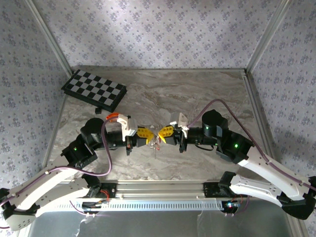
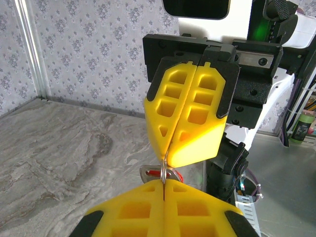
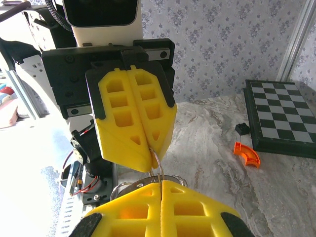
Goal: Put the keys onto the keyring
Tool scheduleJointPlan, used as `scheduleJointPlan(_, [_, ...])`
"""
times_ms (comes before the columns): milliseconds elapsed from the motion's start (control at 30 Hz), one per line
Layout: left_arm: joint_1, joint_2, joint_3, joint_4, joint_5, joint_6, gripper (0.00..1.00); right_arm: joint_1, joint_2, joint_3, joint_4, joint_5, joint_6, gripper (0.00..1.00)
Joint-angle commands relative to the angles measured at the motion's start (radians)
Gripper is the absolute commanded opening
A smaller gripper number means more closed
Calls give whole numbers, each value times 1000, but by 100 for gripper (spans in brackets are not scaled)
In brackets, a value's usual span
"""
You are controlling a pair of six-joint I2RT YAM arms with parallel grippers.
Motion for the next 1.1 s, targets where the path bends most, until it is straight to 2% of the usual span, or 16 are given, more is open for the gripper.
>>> scheduleJointPlan(0, [-8, 8, 36, 25, 14, 3, 0, 11, 6, -3, 40, -31, 11, 0])
scheduleJointPlan(1067, [-8, 25, 80, -61, 11, 48, 0, 56, 22, 16, -8, -19, -41, 0])
